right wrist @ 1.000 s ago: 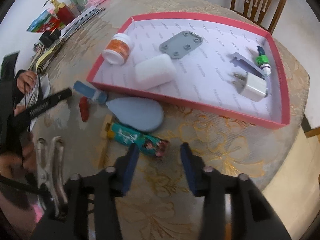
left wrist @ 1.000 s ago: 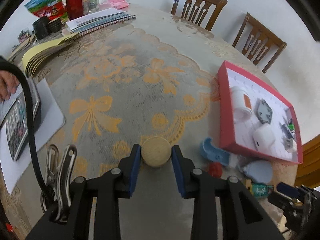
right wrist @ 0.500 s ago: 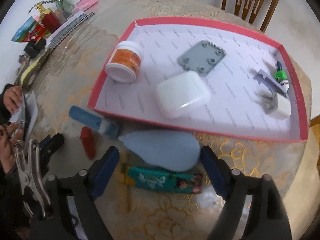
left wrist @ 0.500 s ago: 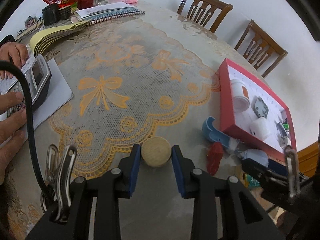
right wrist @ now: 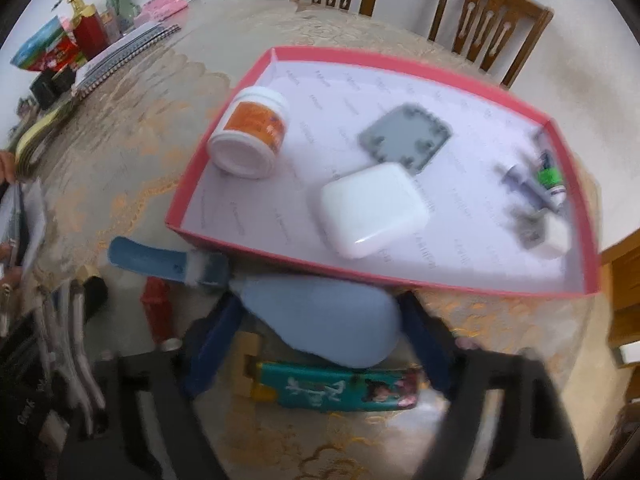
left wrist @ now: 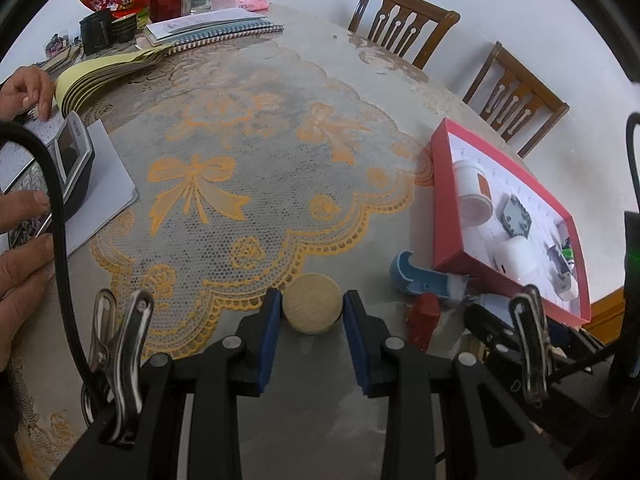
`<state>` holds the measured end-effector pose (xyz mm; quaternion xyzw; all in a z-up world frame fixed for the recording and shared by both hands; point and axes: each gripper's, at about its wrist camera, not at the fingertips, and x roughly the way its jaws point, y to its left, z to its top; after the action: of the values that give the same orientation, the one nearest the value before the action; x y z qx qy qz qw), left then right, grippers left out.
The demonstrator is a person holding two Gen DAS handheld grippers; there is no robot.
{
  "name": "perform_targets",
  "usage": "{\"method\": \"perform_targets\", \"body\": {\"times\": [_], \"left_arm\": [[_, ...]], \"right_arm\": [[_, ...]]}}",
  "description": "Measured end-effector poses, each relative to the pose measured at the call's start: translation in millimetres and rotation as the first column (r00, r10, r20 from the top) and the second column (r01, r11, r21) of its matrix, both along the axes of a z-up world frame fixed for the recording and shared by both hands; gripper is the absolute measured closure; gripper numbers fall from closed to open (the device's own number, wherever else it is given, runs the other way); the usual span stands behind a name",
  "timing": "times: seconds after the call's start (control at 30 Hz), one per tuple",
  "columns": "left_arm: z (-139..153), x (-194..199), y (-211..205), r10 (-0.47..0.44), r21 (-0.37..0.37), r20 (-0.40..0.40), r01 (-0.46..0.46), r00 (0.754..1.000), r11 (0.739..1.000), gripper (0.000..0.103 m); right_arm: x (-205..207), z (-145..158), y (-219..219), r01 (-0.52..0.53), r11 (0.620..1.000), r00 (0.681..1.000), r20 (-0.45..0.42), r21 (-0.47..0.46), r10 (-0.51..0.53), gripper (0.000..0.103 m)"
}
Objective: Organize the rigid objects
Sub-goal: 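Grasp the round wooden disc with left tool while right grasps the light blue pouch, then carry the wooden disc with left tool over the tray while right carries the pouch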
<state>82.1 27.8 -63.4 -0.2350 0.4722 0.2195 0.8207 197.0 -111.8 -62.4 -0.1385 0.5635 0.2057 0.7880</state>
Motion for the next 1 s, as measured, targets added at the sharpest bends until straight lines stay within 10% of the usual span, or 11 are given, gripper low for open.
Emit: {"method": "perform_targets", "body": {"times": [1.0], "left_arm": [[47.7, 32.0, -57.5, -0.123, 0.060, 0.051, 0.120, 0.991, 0.991, 0.070]], "right_arm": [[7.8, 53.9, -88.5, -0.013, 0.991, 1.000, -0.015, 0.135, 0.015, 0.024]]}}
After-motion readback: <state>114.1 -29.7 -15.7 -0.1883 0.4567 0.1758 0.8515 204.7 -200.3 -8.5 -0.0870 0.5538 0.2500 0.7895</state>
